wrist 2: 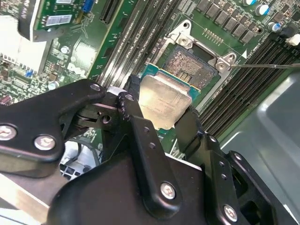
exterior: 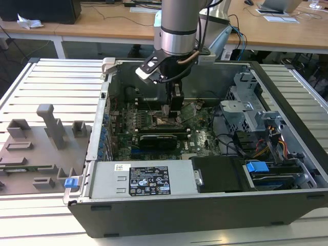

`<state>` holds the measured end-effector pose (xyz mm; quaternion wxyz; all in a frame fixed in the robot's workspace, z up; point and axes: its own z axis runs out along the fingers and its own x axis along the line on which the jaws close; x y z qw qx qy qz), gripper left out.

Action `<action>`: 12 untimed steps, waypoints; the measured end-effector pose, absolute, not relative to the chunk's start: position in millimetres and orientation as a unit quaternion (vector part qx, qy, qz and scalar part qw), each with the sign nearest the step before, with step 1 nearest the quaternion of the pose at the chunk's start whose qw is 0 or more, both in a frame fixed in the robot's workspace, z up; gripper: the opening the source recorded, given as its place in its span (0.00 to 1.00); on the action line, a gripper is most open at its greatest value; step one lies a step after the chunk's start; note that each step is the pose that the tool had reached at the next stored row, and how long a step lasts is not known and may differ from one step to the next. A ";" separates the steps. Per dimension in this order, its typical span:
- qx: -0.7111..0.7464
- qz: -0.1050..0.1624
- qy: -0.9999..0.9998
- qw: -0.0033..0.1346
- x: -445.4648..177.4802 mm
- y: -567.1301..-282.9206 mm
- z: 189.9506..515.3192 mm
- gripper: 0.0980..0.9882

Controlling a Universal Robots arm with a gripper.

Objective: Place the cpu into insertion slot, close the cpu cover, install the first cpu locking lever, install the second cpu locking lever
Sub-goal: 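Place the cpu into insertion slot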

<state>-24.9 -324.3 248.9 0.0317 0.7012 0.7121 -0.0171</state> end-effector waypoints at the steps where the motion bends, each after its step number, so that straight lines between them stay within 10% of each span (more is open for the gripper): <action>1: 0.701 -0.017 0.712 0.032 -25.0 -322.6 245.9 0.50; 12: 0.702 -0.017 0.712 0.032 -29.2 -307.7 230.9 0.50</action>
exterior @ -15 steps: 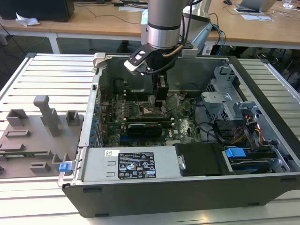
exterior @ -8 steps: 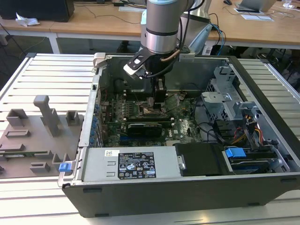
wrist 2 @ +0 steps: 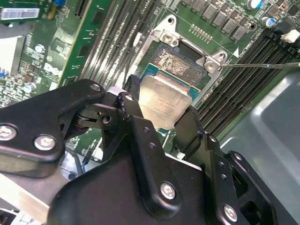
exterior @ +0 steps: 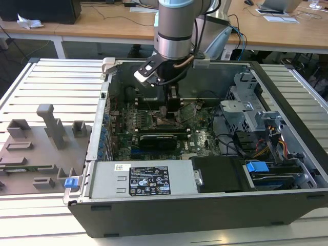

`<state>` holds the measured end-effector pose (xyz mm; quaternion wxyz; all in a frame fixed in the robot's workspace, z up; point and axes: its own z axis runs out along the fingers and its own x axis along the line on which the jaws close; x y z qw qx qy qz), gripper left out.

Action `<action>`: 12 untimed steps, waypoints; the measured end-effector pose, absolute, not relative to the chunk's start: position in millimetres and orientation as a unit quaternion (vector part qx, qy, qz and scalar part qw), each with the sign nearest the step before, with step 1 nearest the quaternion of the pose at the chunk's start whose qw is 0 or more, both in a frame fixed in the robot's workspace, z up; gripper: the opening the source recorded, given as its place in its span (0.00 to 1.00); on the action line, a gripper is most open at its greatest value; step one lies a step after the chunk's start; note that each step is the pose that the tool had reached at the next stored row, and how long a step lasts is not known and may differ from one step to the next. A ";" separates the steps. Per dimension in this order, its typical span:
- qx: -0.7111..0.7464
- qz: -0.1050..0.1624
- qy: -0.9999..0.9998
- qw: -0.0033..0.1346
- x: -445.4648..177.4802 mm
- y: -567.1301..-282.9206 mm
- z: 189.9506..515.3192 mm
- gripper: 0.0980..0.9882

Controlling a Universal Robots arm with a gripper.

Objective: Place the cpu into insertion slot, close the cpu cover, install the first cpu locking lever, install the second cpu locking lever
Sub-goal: 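Place the cpu into insertion slot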

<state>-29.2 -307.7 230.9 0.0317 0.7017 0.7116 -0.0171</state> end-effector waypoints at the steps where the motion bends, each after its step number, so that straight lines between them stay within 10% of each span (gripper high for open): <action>1: 0.702 -0.017 0.712 0.032 -29.6 -307.3 229.5 0.50; 12: 0.702 -0.017 0.711 0.032 -35.0 -305.3 207.7 0.50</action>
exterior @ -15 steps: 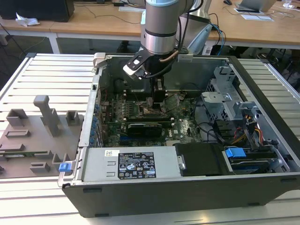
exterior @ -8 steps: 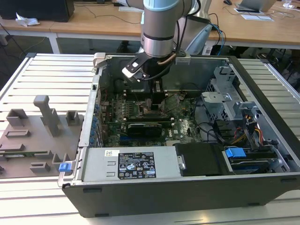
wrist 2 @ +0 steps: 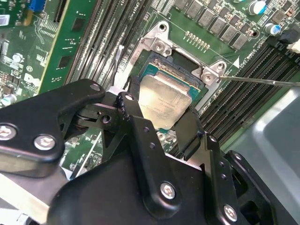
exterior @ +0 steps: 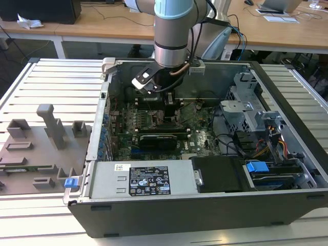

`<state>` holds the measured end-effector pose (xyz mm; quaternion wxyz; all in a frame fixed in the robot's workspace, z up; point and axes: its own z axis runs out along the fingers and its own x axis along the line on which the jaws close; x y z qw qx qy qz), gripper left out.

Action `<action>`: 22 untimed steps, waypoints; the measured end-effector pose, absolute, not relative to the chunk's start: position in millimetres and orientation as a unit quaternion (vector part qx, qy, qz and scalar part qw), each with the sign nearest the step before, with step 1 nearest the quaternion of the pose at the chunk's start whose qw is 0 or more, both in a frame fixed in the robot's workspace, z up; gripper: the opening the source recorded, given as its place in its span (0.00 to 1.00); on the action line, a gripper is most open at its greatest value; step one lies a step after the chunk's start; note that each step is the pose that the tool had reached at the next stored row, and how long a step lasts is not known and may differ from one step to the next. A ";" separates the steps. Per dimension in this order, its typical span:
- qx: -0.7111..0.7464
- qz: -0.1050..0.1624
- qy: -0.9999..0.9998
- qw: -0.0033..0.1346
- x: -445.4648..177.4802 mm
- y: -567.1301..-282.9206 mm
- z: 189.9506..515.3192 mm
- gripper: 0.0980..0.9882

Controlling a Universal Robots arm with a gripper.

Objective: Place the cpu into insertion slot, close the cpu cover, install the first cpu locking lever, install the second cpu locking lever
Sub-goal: 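Place the cpu into insertion slot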

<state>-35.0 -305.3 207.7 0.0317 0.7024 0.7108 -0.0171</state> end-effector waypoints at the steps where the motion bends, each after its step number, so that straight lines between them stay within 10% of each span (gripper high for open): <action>1: 0.703 -0.017 0.710 0.032 -35.1 -305.2 206.3 0.50; 22: 0.705 -0.017 0.708 0.031 -34.9 -303.4 196.4 0.51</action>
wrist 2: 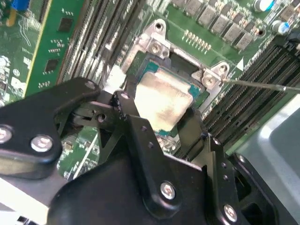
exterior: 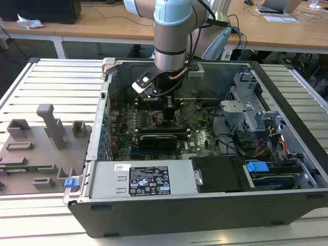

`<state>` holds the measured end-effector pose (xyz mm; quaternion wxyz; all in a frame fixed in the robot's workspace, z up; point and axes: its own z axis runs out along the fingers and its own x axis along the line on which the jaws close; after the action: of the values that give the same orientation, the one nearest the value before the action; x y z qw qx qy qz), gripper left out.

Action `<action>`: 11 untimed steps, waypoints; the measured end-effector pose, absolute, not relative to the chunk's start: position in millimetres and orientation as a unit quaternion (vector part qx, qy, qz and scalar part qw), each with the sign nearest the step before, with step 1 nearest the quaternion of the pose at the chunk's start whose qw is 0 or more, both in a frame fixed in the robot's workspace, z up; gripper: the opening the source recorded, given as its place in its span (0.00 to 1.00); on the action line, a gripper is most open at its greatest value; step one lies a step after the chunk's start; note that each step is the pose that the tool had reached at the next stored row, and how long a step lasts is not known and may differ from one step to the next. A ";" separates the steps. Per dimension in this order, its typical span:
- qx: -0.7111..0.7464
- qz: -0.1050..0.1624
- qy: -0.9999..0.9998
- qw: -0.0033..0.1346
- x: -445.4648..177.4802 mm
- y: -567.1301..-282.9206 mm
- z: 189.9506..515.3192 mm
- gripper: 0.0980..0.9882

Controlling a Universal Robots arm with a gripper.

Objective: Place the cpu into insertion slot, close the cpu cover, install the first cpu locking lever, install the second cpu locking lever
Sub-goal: 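Place the cpu into insertion slot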

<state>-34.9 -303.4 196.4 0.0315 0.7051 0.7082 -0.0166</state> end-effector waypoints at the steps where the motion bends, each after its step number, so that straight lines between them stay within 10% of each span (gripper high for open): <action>1: 0.705 -0.017 0.708 0.032 -35.1 -303.6 196.8 0.58; 11: 0.705 -0.013 0.708 0.027 -34.4 -309.9 200.3 0.58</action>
<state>-34.4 -309.9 200.3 0.0269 0.7052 0.7083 -0.0133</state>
